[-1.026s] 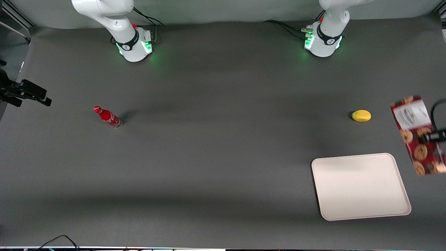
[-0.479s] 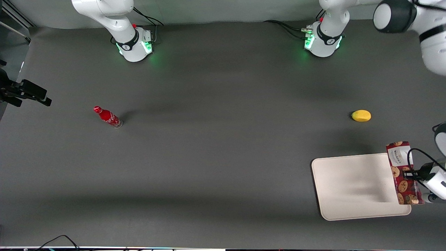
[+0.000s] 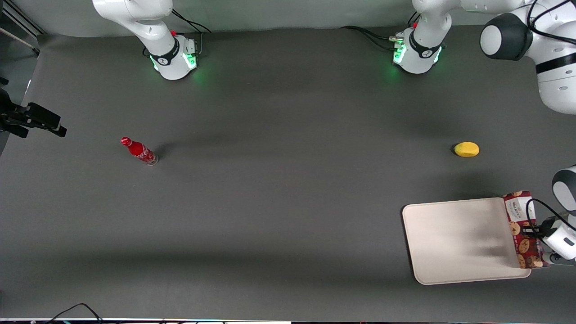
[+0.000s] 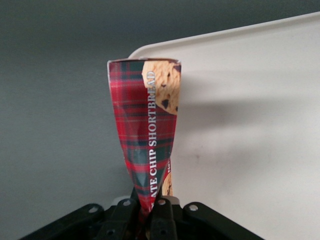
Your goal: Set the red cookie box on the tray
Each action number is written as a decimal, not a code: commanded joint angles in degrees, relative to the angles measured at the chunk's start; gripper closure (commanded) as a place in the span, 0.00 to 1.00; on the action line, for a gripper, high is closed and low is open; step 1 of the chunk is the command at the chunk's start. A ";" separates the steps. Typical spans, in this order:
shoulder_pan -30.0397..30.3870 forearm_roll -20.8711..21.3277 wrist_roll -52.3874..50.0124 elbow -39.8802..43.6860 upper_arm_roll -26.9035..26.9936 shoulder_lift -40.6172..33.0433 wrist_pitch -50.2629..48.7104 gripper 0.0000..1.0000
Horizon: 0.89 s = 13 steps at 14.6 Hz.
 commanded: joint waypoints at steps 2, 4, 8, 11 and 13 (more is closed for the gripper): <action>-0.36 -4.67 0.60 2.12 0.49 1.19 0.08 1.00; -0.36 -4.77 0.69 1.94 0.58 2.07 2.27 0.31; -0.28 -4.42 0.87 2.12 1.11 1.55 1.23 0.00; -0.71 -4.33 2.10 2.73 4.18 -2.82 -8.41 0.00; -1.06 -3.80 2.27 2.21 4.27 -7.56 -13.43 0.00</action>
